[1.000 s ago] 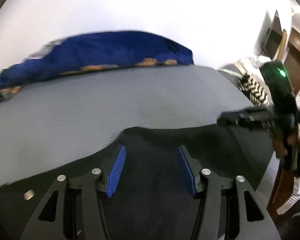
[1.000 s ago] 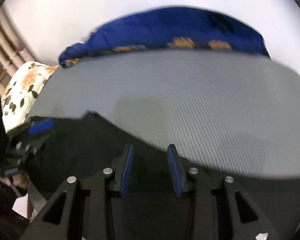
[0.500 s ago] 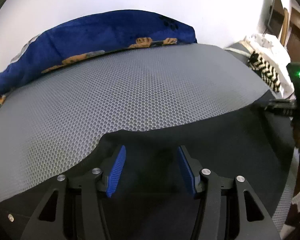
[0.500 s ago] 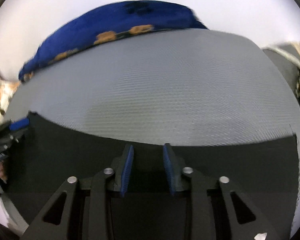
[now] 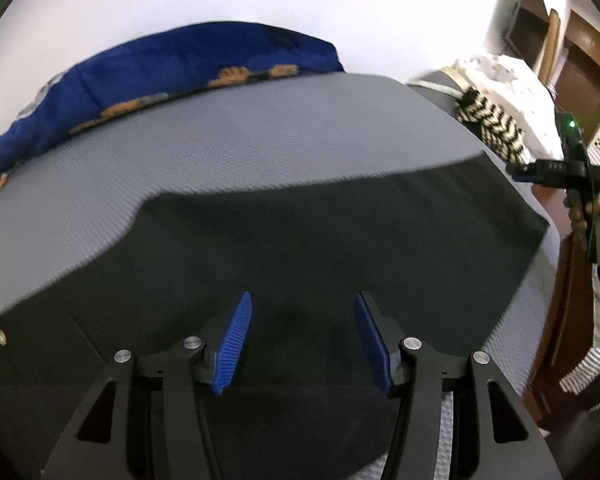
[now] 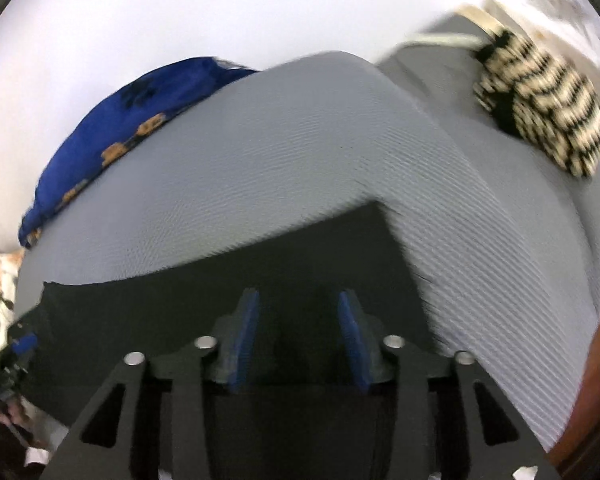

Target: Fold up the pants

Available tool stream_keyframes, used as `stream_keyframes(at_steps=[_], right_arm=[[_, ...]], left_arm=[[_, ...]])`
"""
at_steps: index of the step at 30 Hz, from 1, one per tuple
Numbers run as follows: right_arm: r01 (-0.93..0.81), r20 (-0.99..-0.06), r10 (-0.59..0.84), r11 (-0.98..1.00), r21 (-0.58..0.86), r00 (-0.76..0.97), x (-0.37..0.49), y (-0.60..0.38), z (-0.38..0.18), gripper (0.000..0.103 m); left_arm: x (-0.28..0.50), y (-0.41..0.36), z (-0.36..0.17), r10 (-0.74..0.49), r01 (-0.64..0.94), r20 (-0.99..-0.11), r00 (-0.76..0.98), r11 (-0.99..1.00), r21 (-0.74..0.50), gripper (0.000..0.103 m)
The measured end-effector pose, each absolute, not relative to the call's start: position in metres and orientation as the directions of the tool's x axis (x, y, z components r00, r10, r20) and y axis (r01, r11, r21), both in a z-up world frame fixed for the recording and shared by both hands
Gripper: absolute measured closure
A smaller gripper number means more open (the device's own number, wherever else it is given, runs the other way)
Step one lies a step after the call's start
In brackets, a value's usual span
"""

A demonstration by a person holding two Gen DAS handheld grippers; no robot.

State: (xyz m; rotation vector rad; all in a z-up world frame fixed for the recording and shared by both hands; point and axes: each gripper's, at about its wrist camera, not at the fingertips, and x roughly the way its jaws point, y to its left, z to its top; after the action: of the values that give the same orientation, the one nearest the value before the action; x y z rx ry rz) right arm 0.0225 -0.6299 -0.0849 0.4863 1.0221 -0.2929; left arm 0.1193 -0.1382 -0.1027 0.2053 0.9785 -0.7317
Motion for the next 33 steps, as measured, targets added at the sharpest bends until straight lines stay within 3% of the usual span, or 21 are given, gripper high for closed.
stream_keyframes(at_steps=[10,15,19,26,28,31,33], right_arm=[[0.505,-0.817,0.239,0.685,0.525,0.525,-0.053,-0.7,-0.111,0.055],[0.472,-0.772,0.296,0.652,0.594,0.562,-0.066,-0.703,-0.121,0.056],[0.417,-0.74,0.372,0.646,0.64,0.56,-0.069,-0.694,-0.128,0.064],[0.377,-0.662,0.389,0.592,0.713,0.641,-0.083,-0.693,-0.134,0.065],[0.366,-0.639,0.403,0.571,0.735,0.656,-0.081,-0.688,-0.138,0.07],[0.376,-0.645,0.401,0.568,0.732,0.65,-0.069,-0.677,-0.145,0.087],[0.394,-0.652,0.371,0.567,0.723,0.662,-0.065,-0.671,-0.143,0.089]], left_arm=[[0.09,-0.176,-0.104,-0.47,0.676,-0.834,0.289,0.717,-0.17,0.048],[0.078,-0.208,-0.102,-0.483,0.721,-0.838,0.254,0.672,-0.168,0.048],[0.067,-0.232,-0.105,-0.485,0.757,-0.845,0.225,0.633,-0.162,0.048],[0.058,-0.25,-0.124,-0.468,0.766,-0.855,0.223,0.627,-0.144,0.048],[0.056,-0.253,-0.125,-0.465,0.773,-0.852,0.242,0.623,-0.121,0.048],[0.059,-0.255,-0.126,-0.47,0.769,-0.849,0.24,0.626,-0.129,0.047],[0.063,-0.252,-0.124,-0.482,0.756,-0.847,0.225,0.635,-0.16,0.047]])
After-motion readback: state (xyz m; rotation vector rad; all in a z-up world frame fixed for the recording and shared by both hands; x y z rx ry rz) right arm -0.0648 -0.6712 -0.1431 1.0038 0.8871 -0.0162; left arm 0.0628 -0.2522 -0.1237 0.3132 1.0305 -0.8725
